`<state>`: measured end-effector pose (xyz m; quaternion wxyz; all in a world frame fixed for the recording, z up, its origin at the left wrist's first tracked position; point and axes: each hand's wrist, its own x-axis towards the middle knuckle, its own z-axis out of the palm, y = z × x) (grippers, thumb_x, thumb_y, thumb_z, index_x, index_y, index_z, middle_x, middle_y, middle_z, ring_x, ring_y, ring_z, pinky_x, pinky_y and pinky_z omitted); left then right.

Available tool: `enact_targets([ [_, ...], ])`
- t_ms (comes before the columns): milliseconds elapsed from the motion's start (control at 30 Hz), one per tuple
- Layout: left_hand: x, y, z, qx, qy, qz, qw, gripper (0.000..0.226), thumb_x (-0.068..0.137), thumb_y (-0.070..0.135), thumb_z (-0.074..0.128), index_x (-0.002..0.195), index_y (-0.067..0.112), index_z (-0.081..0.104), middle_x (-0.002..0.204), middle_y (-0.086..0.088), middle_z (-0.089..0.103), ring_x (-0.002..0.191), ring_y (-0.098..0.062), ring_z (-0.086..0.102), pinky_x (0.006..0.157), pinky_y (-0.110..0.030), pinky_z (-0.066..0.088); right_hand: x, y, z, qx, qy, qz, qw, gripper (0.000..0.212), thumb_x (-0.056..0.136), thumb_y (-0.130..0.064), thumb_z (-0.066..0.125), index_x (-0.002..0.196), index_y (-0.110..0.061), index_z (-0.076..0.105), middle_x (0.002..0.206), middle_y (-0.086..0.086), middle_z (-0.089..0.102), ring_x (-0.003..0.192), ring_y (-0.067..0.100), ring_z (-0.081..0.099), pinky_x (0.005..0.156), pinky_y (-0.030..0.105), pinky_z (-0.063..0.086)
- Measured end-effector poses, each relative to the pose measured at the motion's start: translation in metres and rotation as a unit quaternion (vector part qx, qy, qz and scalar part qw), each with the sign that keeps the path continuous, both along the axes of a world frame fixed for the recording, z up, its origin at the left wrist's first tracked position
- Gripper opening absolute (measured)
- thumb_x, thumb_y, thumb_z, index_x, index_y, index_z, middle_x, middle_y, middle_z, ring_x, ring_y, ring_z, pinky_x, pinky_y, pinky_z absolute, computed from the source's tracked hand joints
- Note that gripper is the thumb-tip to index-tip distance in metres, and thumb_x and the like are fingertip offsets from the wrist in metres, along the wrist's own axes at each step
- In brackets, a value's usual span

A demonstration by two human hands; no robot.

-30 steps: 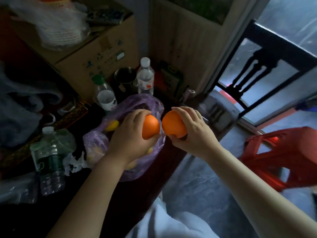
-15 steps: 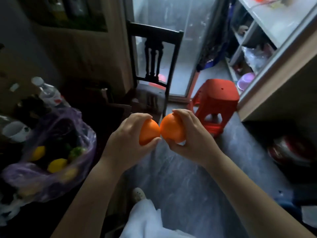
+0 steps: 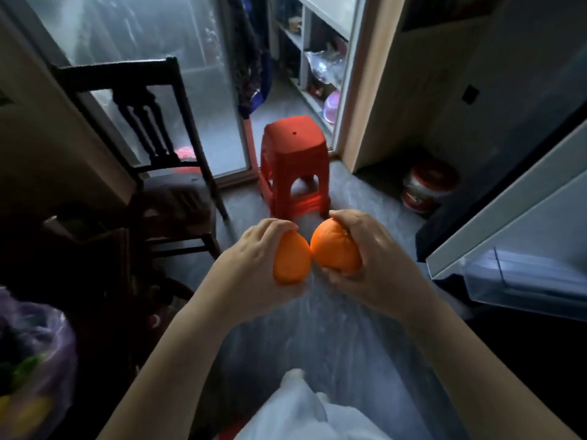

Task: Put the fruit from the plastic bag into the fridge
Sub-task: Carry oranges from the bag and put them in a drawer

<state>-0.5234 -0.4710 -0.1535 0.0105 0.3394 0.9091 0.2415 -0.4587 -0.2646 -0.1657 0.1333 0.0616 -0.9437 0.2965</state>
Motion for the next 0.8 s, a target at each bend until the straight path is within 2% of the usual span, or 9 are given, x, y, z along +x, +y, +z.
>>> enact_targets([
  [133,-0.021,0.031,0.000,-0.015,-0.007,-0.077,0.997,0.079,0.061,0.057,0.075,0.127,0.030,0.040,0.128,0.011,0.046,0.112,-0.013,0.048,0.080,-0.031,0.045,0.011,0.019,0.004,-0.016,-0.037,-0.074,0.996,0.076,0.074,-0.052,0.064,0.138,-0.023,0.037,0.137,-0.005,0.042,0.122,0.010,0.042,0.097,0.030,0.042],
  [333,-0.039,0.068,-0.016,-0.019,-0.009,-0.158,0.987,0.080,0.062,0.053,0.076,0.129,0.030,0.040,0.132,0.009,0.044,0.115,-0.015,0.046,0.079,-0.029,0.040,0.026,0.035,-0.005,-0.031,-0.049,-0.162,0.985,0.074,0.074,-0.048,0.070,0.137,-0.024,0.040,0.135,-0.007,0.044,0.124,0.011,0.043,0.103,0.027,0.036],
  [500,-0.033,0.092,-0.018,-0.007,-0.018,-0.232,0.972,0.078,0.064,0.051,0.073,0.130,0.029,0.039,0.135,0.008,0.043,0.121,-0.017,0.045,0.088,-0.033,0.045,0.055,0.042,-0.002,-0.043,-0.050,-0.220,0.973,0.074,0.076,-0.050,0.071,0.138,-0.025,0.040,0.138,-0.009,0.043,0.126,0.008,0.041,0.103,0.020,0.033],
  [633,-0.012,0.114,-0.010,0.002,-0.034,-0.290,0.957,0.078,0.065,0.041,0.076,0.132,0.027,0.039,0.137,0.009,0.040,0.125,-0.013,0.040,0.099,-0.024,0.033,0.092,0.052,0.008,-0.035,-0.053,-0.258,0.964,0.075,0.076,-0.050,0.073,0.139,-0.031,0.038,0.140,-0.014,0.038,0.126,0.002,0.036,0.101,0.022,0.036],
  [733,0.014,0.137,-0.003,0.015,-0.037,-0.310,0.950,0.079,0.063,0.038,0.079,0.131,0.025,0.042,0.136,0.008,0.041,0.123,-0.013,0.041,0.098,-0.023,0.032,0.125,0.064,0.014,-0.020,-0.050,-0.286,0.957,0.076,0.075,-0.052,0.073,0.139,-0.032,0.037,0.140,-0.015,0.036,0.125,-0.004,0.033,0.099,0.010,0.029],
  [800,0.037,0.152,0.001,0.028,-0.044,-0.320,0.946,0.081,0.061,0.036,0.082,0.131,0.024,0.043,0.135,0.007,0.041,0.122,-0.013,0.041,0.098,-0.022,0.029,0.151,0.072,0.019,-0.013,-0.042,-0.311,0.949,0.077,0.075,-0.054,0.073,0.139,-0.032,0.036,0.141,-0.015,0.035,0.125,-0.004,0.031,0.097,0.008,0.027],
])
